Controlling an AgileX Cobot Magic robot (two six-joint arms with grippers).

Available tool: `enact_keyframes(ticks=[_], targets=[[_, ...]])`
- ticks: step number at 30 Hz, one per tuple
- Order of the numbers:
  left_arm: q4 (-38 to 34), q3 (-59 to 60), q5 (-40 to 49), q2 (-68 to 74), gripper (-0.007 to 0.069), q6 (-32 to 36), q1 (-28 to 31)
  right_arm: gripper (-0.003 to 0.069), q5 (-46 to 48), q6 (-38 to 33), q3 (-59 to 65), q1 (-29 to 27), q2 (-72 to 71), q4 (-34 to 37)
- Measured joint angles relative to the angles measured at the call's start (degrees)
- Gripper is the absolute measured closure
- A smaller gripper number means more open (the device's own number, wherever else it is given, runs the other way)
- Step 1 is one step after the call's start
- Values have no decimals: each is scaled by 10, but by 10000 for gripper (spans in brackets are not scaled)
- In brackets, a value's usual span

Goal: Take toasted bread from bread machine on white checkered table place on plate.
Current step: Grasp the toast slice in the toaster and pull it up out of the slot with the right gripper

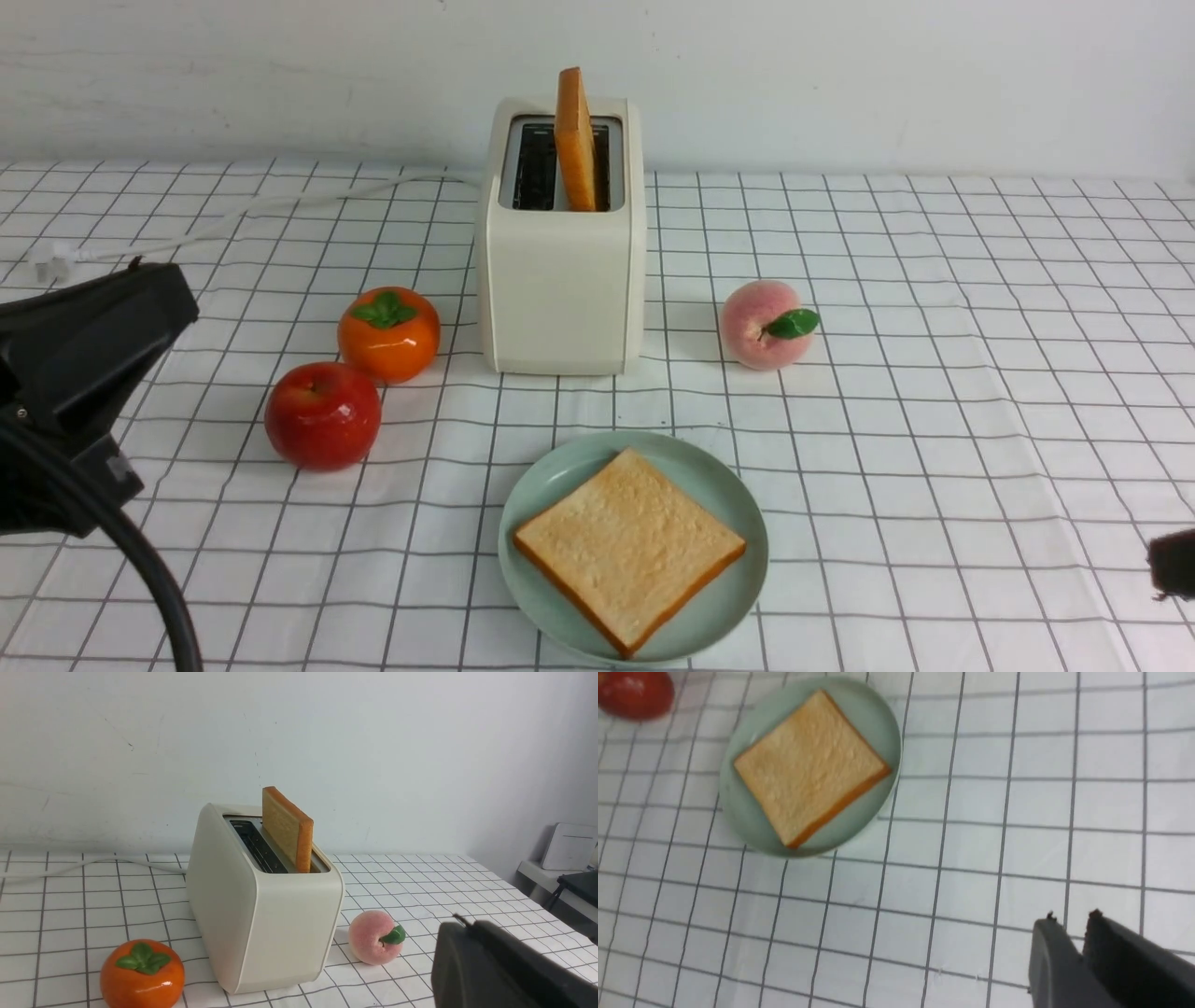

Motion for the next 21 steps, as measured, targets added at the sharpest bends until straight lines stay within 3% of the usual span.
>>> enact_keyframes(ticks=[5,9,10,13,15,21], targets=[[0,0,-1,0,638,0,0,589,29,2,-126,39,185,0],[0,0,1,0,638,0,0,656,28,15,-281,151,309,-11],[0,0,1,0,638,0,0,657,28,17,-290,156,315,-13],[0,0,4,0,638,0,0,659,27,61,-451,243,405,-68],[0,0,4,0,637,0,0,659,28,80,-495,267,432,-91],[0,0,9,0,637,0,0,634,32,172,-743,363,576,-246]])
